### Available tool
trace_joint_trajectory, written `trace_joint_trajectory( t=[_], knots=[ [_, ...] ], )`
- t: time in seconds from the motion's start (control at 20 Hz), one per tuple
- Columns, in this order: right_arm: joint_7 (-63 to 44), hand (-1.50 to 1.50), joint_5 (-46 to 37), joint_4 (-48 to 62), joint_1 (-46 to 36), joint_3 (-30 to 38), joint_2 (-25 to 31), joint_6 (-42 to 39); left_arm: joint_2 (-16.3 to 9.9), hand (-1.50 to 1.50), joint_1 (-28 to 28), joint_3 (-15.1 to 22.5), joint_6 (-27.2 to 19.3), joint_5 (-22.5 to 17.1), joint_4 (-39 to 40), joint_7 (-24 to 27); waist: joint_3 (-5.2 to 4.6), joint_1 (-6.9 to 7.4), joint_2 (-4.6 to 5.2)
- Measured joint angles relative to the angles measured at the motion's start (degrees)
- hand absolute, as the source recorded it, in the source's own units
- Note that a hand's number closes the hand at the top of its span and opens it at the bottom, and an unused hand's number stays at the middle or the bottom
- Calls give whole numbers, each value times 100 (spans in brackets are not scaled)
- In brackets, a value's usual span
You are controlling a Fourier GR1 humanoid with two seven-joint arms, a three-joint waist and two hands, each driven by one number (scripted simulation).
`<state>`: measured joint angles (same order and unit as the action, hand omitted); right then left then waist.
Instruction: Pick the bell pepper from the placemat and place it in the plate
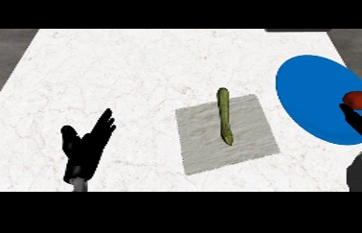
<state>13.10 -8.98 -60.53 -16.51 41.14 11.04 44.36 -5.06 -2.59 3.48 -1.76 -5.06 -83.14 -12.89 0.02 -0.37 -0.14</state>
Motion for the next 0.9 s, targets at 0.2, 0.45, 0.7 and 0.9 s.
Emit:
trace_joint_trajectory(
  t=[0.2, 0.45, 0.7, 0.9],
  knots=[
    [-19, -150, 123, -868, 753, -361, -456, -361, 57, 0, 32, 5, -41, 44, 48, -14, -3, -10, -2],
    [-354, -150, -41, -1894, 1811, -1166, -901, -283, 25, 0, 151, -110, 16, 33, 236, 134, -4, -9, -2],
    [-879, -150, -303, -2790, 2722, -1951, -1041, 5, 26, 0, 118, -116, 62, 43, 152, 58, -5, 7, 4],
    [-1134, -150, -425, -3229, 3281, -2646, -1079, 466, 59, 0, 110, -92, 25, 105, 54, -28, -4, 15, 7]
  ],
)
